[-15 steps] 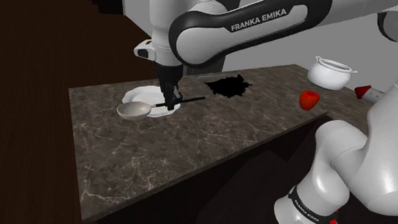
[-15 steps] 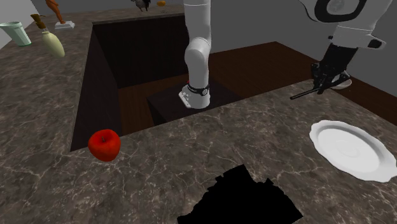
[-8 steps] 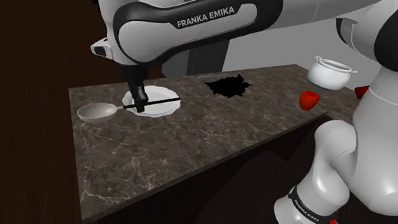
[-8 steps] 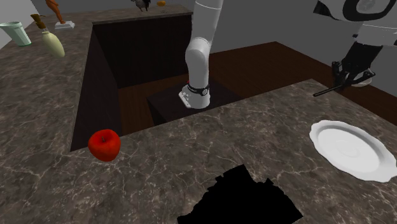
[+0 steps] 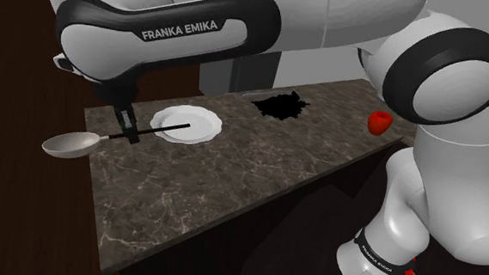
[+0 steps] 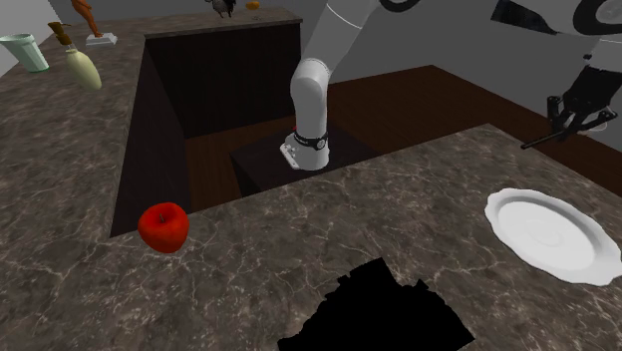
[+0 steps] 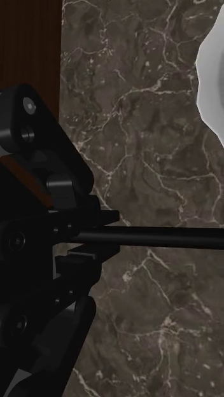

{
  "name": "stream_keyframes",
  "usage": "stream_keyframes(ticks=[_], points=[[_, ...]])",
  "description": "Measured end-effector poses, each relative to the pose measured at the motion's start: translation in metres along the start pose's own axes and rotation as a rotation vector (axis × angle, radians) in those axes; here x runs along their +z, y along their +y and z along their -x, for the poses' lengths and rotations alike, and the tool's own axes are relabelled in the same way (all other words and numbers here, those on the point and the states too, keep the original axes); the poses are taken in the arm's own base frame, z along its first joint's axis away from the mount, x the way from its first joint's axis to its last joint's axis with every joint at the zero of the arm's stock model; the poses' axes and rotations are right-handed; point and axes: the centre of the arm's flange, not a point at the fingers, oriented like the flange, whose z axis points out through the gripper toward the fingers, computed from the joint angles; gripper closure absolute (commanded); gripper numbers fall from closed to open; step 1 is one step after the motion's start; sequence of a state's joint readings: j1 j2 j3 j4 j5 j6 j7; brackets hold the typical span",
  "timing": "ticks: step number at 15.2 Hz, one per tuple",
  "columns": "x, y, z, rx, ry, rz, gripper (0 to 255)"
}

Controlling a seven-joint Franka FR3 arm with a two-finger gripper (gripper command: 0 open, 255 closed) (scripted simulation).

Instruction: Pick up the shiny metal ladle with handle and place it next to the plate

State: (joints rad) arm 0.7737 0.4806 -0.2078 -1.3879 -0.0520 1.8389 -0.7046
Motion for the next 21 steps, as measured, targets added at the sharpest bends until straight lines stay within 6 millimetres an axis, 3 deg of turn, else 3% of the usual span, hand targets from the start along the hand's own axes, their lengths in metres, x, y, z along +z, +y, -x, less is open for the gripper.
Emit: stream_keyframes(ticks=[17, 21], points=[[0.086, -0.008, -0.012, 0.0, 0.0, 0.0, 255], [0.091, -0.009, -0.012, 0.0, 0.0, 0.0, 255]])
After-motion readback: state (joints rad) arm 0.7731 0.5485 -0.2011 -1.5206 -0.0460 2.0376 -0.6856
